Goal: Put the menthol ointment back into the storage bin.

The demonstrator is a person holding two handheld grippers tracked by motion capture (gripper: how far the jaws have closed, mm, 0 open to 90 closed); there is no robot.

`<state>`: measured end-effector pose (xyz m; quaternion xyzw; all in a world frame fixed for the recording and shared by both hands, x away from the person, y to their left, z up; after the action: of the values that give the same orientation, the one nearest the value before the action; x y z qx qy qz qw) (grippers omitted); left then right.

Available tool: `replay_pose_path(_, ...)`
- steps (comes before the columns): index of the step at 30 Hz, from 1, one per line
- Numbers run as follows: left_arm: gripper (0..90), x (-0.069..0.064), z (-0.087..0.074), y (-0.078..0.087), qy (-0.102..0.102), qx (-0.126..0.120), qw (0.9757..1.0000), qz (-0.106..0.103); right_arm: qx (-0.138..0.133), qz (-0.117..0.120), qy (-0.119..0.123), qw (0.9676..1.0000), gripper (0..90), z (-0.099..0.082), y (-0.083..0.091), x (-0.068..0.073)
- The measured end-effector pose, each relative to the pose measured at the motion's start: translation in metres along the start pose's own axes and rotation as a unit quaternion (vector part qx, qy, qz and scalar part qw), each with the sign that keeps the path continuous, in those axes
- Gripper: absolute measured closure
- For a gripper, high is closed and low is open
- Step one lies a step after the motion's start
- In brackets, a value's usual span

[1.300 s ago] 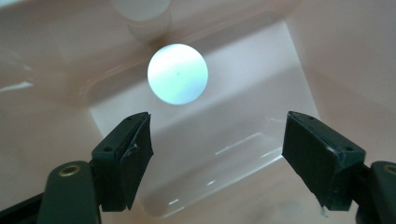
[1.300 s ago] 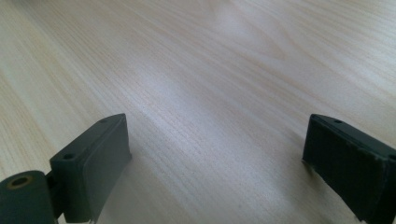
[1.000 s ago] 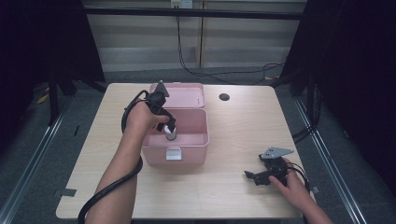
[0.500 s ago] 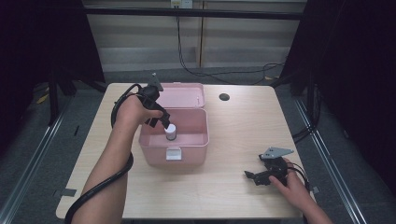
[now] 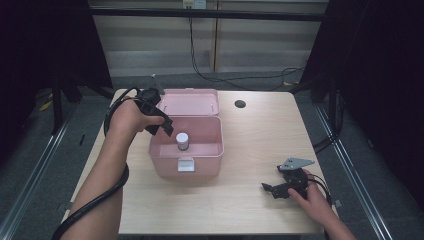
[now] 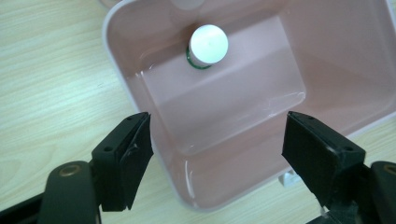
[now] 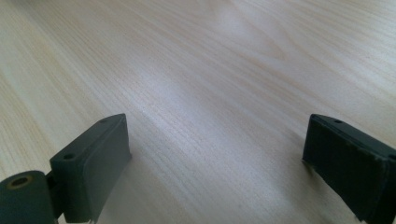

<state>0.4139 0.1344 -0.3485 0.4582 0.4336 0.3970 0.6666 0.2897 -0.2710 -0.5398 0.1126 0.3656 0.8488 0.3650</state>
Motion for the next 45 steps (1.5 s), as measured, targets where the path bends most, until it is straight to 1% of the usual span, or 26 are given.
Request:
replay_pose_path(2,23.8,0.005,-0.002,0.002,0.004,0.001,1.0000,0.004,0.000,0.000,0.000,1.0000,6.8,0.000,0.000,0.000)
replay_pose_path(3,23.8,0.007,-0.004,0.003,0.001,0.003,1.0000,0.003,0.000,0.000,0.000,1.0000,6.8,0.000,0.000,0.000)
replay_pose_path(4,23.8,0.011,-0.006,0.004,0.008,0.001,1.0000,0.000,0.000,0.000,0.000,1.0000,6.8,0.000,0.000,0.000)
replay_pose_path(6,23.8,0.012,-0.007,0.004,0.006,0.000,1.0000,0.000,0.000,0.000,0.000,1.0000,6.8,0.000,0.000,0.000)
replay_pose_path(7,23.8,0.015,-0.010,0.005,0.010,-0.001,0.9999,-0.002,-0.001,0.000,0.000,1.0000,6.8,0.000,0.000,0.000)
replay_pose_path(15,23.1,0.026,-0.020,0.006,0.010,-0.002,0.9999,-0.003,-0.001,-0.001,0.000,1.0000,6.8,0.000,0.000,0.000)
replay_pose_path(16,22.8,0.030,-0.023,0.006,0.010,-0.003,0.9999,-0.008,-0.001,-0.001,0.000,1.0000,6.8,0.000,0.000,0.000)
replay_pose_path(17,22.3,0.030,-0.023,0.006,0.010,-0.003,0.9999,-0.008,-0.001,-0.001,0.000,1.0000,6.8,0.000,0.000,0.000)
replay_pose_path(18,21.6,0.034,-0.026,0.007,0.008,-0.006,0.9999,-0.005,-0.001,-0.001,0.000,1.0000,6.8,0.000,0.000,0.000)
replay_pose_path(20,21.1,0.036,-0.027,0.007,0.008,-0.006,0.9999,-0.002,-0.001,-0.001,0.000,1.0000,6.8,0.000,0.000,0.000)
replay_pose_path(22,21.1,0.043,-0.032,0.007,0.013,-0.007,0.9998,-0.009,-0.001,-0.001,0.000,1.0000,6.8,0.000,0.000,0.000)
replay_pose_path(23,21.1,0.043,-0.032,0.007,0.013,-0.007,0.9998,-0.009,-0.001,-0.001,0.000,1.0000,6.8,0.000,0.000,0.000)
replay_pose_path(24,20.9,0.048,-0.036,0.006,0.015,-0.011,0.9998,-0.010,-0.001,-0.001,0.000,1.0000,6.8,0.000,0.000,0.000)
replay_pose_path(26,20.7,0.052,-0.039,0.005,0.017,-0.012,0.9997,-0.011,-0.001,-0.001,0.000,1.0000,6.8,0.000,0.000,0.000)
replay_pose_path(27,20.7,0.052,-0.039,0.005,0.017,-0.012,0.9997,-0.011,-0.001,-0.001,0.000,1.0000,6.8,0.000,0.000,0.000)
replay_pose_path(28,20.7,0.056,-0.042,0.005,0.019,-0.014,0.9996,-0.013,-0.001,-0.001,0.000,1.0000,6.8,0.000,0.000,0.000)
replay_pose_path(33,20.2,0.064,-0.049,0.004,0.019,-0.021,0.9995,-0.017,-0.001,-0.001,0.000,1.0000,6.8,0.000,0.000,0.000)
replay_pose_path(34,19.9,0.068,-0.052,0.003,0.023,-0.021,0.9994,-0.016,-0.001,-0.001,0.000,1.0000,6.8,0.000,0.000,0.000)
replay_pose_path(36,19.9,0.070,-0.053,0.002,0.022,-0.023,0.9994,-0.015,-0.001,-0.001,0.000,1.0000,6.8,0.000,0.000,0.000)
replay_pose_path(37,19.9,0.073,-0.056,0.002,0.028,-0.030,0.9991,-0.013,-0.001,-0.001,0.000,1.0000,6.7,0.000,0.000,0.000)
replay_pose_path(38,19.9,0.073,-0.056,0.002,0.028,-0.030,0.9991,-0.013,-0.001,-0.001,0.000,1.0000,6.8,0.000,0.000,0.000)
replay_pose_path(39,19.8,0.076,-0.057,0.002,0.030,-0.039,0.9987,-0.014,0.000,0.000,-0.001,1.0000,6.8,0.000,0.000,0.000)
replay_pose_path(40,19.8,0.076,-0.059,0.002,0.031,-0.040,0.9986,-0.017,0.000,0.000,-0.002,1.0000,6.7,0.000,0.000,0.000)
replay_pose_path(41,19.8,0.077,-0.061,0.002,0.026,-0.040,0.9987,-0.018,0.000,0.000,-0.002,1.0000,6.8,0.000,0.000,0.000)
replay_pose_path(43,19.8,0.077,-0.063,0.001,0.030,-0.043,0.9984,-0.022,0.001,0.000,-0.001,1.0000,6.8,0.000,0.000,0.000)
replay_pose_path(45,19.7,0.078,-0.066,0.000,0.024,-0.048,0.9982,-0.026,0.001,0.000,-0.001,1.0000,6.8,0.000,0.000,0.000)
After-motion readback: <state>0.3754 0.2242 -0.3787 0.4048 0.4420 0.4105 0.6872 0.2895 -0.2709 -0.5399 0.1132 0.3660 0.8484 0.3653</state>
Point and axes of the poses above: each handheld gripper's, and its own axes: y roughly backward along the jaws, z roughly out of its top, x roughly to its left, the point moved 4 cm from there along -y, roughly forward along the jaws, and after that the axes turned 8 degrees about y, right-handed, at the moved point
